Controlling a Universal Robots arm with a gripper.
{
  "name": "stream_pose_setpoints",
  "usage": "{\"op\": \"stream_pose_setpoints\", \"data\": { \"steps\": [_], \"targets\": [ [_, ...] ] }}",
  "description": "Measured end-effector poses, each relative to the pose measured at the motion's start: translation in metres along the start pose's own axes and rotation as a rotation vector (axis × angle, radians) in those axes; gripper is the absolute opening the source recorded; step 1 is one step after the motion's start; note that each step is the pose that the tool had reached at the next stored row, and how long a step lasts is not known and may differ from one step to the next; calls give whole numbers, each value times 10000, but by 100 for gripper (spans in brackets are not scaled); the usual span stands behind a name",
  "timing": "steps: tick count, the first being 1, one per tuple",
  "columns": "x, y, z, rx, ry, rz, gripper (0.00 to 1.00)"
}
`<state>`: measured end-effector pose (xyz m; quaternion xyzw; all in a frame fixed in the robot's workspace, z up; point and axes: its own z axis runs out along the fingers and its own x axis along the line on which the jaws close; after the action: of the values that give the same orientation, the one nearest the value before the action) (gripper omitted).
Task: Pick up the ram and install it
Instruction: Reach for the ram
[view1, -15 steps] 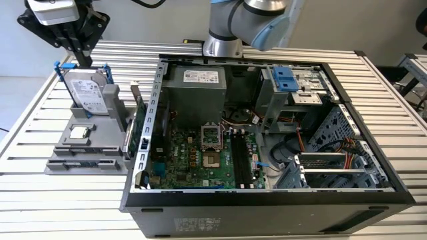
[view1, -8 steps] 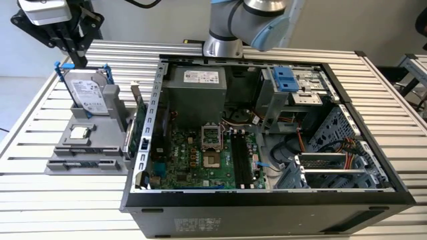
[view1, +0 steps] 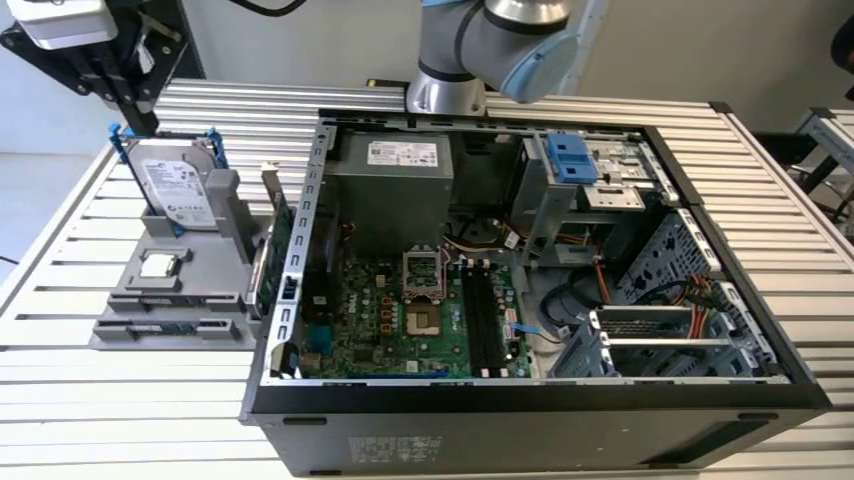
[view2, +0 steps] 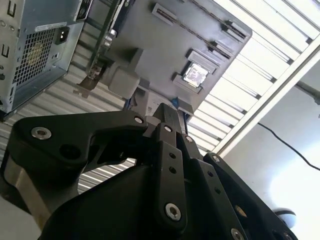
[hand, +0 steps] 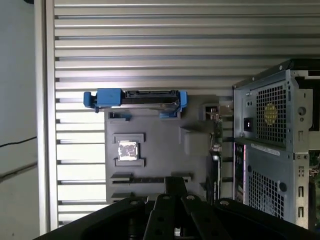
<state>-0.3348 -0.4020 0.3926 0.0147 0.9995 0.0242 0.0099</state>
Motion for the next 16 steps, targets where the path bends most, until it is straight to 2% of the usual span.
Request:
{"op": "stream_pose_setpoints", "data": {
  "steps": [11, 16],
  "targets": [
    [168, -7, -4, 1, 1, -9, 0],
    [179, -7, -4, 0, 1, -9, 0]
  ]
}}
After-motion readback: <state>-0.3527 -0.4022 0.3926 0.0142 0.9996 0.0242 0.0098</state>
